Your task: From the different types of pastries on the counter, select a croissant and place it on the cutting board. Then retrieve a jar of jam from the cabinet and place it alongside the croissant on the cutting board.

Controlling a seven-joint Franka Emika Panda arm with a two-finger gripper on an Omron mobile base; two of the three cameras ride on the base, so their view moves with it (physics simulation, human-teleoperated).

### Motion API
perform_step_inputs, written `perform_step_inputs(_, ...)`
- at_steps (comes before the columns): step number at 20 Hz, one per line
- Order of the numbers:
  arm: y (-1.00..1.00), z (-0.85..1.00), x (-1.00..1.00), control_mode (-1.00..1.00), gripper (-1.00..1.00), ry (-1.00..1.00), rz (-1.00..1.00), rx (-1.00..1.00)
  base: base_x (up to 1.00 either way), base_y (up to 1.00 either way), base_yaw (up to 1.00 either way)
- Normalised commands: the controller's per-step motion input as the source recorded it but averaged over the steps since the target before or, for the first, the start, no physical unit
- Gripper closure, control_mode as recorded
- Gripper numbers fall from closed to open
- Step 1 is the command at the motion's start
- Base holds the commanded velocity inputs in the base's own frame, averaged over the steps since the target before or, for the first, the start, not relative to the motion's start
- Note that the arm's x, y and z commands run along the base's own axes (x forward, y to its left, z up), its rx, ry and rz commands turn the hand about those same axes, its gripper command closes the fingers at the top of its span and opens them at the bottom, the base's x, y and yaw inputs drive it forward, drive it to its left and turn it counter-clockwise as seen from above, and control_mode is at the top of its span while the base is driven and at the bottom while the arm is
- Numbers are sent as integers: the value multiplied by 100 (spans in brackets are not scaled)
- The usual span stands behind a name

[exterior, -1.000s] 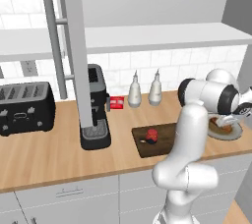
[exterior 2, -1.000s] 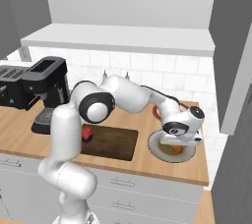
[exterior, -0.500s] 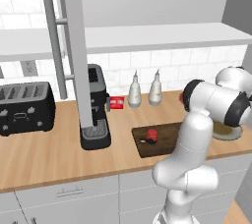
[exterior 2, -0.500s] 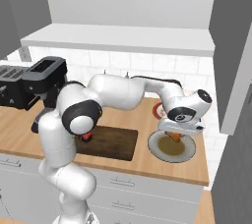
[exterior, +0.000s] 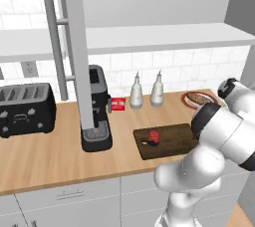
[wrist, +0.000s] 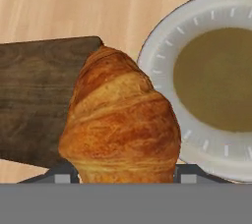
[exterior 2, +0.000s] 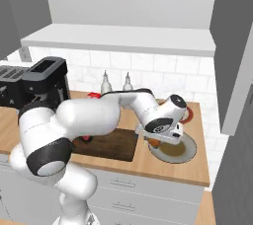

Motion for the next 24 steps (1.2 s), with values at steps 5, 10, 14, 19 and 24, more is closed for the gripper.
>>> perform_step_inputs(5,99,4,-42,-100,100,-2,-23,-9,0,0,0)
perform_step_inputs(10,84,13,-34,-100,100,-4,-19,-6,0,0,0)
perform_step_inputs(14,47,1,-9,-100,100,-1,-6,-1,0,0,0)
perform_step_inputs(19,7,-1,40,-100,100,-3,-6,0,0,0,0)
perform_step_inputs(24,20,1,22,-100,100,-3,-1,0,0,0,0)
